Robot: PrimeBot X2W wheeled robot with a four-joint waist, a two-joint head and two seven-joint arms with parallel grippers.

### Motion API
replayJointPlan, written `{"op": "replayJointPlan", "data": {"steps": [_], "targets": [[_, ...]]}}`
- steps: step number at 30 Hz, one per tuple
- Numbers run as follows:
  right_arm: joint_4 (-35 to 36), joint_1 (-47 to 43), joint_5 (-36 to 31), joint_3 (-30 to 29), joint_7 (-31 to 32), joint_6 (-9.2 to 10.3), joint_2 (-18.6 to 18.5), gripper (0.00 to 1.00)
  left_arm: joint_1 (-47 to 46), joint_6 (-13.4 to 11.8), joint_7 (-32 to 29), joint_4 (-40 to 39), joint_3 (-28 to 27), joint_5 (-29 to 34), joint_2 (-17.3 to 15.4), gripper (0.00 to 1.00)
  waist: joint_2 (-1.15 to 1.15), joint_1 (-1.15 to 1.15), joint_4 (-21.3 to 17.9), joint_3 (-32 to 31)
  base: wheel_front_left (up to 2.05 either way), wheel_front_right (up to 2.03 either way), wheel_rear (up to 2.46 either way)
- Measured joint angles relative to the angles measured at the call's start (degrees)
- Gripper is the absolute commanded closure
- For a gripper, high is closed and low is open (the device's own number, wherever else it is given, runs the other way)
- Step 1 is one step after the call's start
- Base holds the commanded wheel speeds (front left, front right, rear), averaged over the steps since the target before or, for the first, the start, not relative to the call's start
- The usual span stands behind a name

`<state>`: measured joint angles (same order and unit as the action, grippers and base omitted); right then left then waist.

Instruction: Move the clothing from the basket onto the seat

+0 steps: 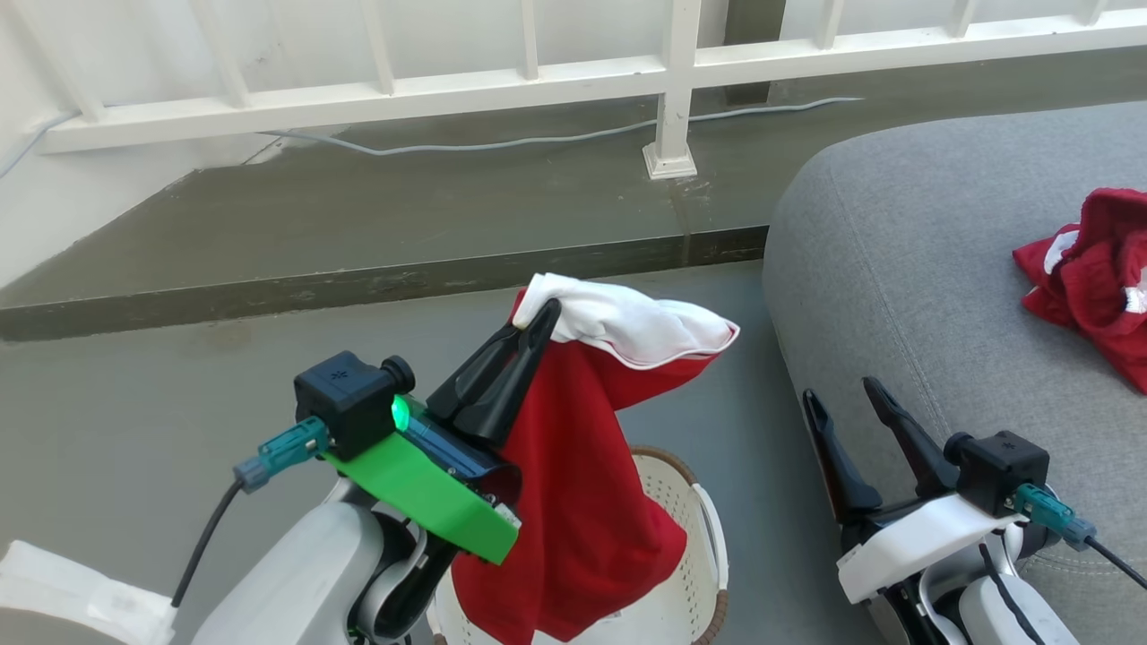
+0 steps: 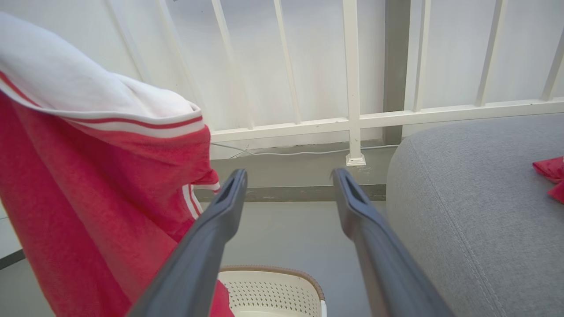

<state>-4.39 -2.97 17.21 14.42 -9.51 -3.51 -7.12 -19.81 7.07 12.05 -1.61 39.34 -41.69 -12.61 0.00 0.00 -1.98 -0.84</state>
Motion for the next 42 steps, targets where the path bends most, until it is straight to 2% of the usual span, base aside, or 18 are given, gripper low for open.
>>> {"op": "replayJointPlan", "data": {"steps": [12,19,27,33,42], "targets": [[2.27,-0.13,0.00,1.59,1.08,-0.12,0.01,0.00,1.37,-0.04,-1.42,-3.90,-0.24,-0.34,-1.62,1.00,0.00,0.00,-0.11,-0.15,0.00,0.00,0.00],[3.61,-0.12,0.00,4.75,1.65,-1.30,0.40,0.00,1.96,-0.10,-1.94,-4.99,-0.21,-0.49,-1.90,1.00,0.00,0.00,-0.07,-0.07,0.00,0.00,0.00],[3.90,0.15,0.11,12.93,3.09,-3.02,1.89,0.00,2.20,-0.10,-2.78,-6.25,0.64,-0.51,-2.24,1.00,0.00,0.00,0.46,-0.04,0.00,0.00,0.00],[2.60,3.24,0.52,17.96,4.12,-3.24,2.21,0.00,2.20,-0.10,-2.97,-6.60,1.01,-0.52,-2.16,1.00,0.00,0.00,1.09,-0.15,0.00,0.00,0.00],[-3.74,7.84,1.63,22.21,5.36,-3.55,2.76,0.00,2.19,-0.10,-3.94,-7.61,2.50,-0.74,-1.13,1.00,0.00,0.00,2.35,-0.04,0.00,0.00,0.00]]}}
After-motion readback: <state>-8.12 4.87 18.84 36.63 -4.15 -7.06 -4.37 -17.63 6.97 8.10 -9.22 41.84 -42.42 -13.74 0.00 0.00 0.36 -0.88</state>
